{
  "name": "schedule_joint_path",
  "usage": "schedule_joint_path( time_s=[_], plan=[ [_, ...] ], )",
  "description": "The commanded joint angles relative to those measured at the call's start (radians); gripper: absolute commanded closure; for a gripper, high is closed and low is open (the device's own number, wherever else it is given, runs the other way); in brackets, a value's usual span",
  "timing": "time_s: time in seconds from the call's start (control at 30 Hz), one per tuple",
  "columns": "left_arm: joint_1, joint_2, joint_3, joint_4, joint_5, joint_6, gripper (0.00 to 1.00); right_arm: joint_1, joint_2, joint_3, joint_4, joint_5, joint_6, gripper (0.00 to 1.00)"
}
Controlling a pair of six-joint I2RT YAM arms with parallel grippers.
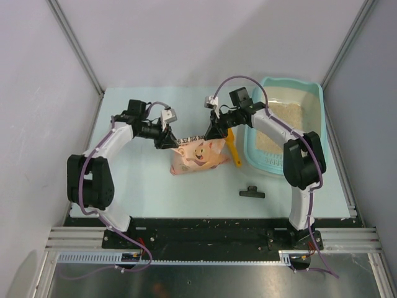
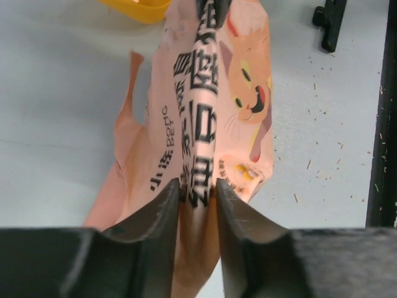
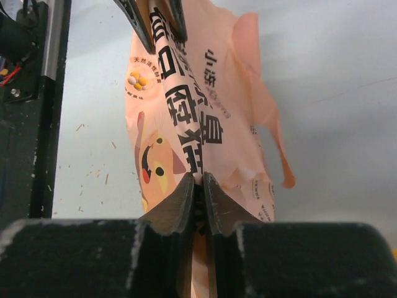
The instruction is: Fill the litter box with clean litter
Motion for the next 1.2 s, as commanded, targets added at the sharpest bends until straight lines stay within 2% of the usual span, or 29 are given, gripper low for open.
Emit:
schedule_joint_path(
  time_s=[0.0,0.1,0.27,0.3,0.4,0.53,0.63,0.73,0.77,0.83,0.87,0.9,1.0,1.03,1.07,1.1,1.17],
  plan=[
    [-0.020,-0.079,0.058,-0.073,0.000,-0.056,0.57,-0.043,-0.011,0.029,-0.009,-0.049,0.056,1.00],
    [-0.129,-0.124,0.070,-0.003,-0.040,0.016,0.46,-0.032,-0.021,0.007,0.002,-0.057,0.067,1.00],
    [-0.187,-0.148,-0.011,0.224,-0.090,0.021,0.36,-0.028,-0.008,0.021,-0.012,-0.002,0.090,1.00],
    [-0.206,-0.136,-0.034,0.284,-0.104,0.028,0.36,-0.026,-0.004,0.024,-0.016,0.009,0.094,1.00],
    [-0.226,-0.077,-0.016,0.315,-0.126,0.025,0.38,-0.025,0.015,0.043,-0.036,-0.018,0.118,1.00],
    [-0.240,-0.009,0.008,0.334,-0.156,-0.011,0.41,-0.026,-0.008,0.024,-0.085,-0.031,0.019,1.00],
    [-0.241,0.036,0.040,0.337,-0.138,-0.082,0.46,-0.029,-0.024,0.000,-0.037,-0.052,0.088,1.00],
    [-0.240,0.039,0.015,0.337,-0.088,-0.099,0.61,-0.019,-0.036,-0.029,0.013,-0.054,0.133,1.00],
    [-0.240,0.036,0.005,0.338,-0.086,-0.102,0.72,-0.020,-0.033,-0.033,0.026,-0.052,0.140,1.00],
    [-0.235,0.022,-0.022,0.328,-0.086,-0.111,0.85,-0.035,-0.028,-0.026,0.062,-0.046,0.182,1.00],
    [-0.230,0.001,-0.031,0.325,-0.078,-0.119,0.97,-0.043,-0.031,-0.028,0.080,-0.052,0.203,1.00],
    [-0.220,-0.007,-0.046,0.325,-0.071,-0.133,1.00,-0.051,-0.041,-0.025,0.073,-0.066,0.206,0.92],
    [-0.212,-0.019,-0.057,0.325,-0.048,-0.202,1.00,-0.106,-0.051,0.041,0.039,-0.074,0.173,0.53],
    [-0.213,-0.019,-0.055,0.325,-0.038,-0.220,1.00,-0.124,-0.051,0.100,0.040,-0.075,0.197,0.48],
    [-0.213,-0.012,-0.042,0.325,-0.032,-0.243,1.00,-0.156,-0.056,0.127,0.045,-0.077,0.208,0.38],
    [-0.213,0.003,-0.032,0.325,-0.026,-0.289,1.00,-0.167,-0.064,0.147,0.042,-0.080,0.202,0.34],
    [-0.213,0.020,-0.008,0.325,-0.014,-0.318,1.00,-0.170,-0.079,0.182,-0.057,-0.068,0.042,0.27]
  ],
)
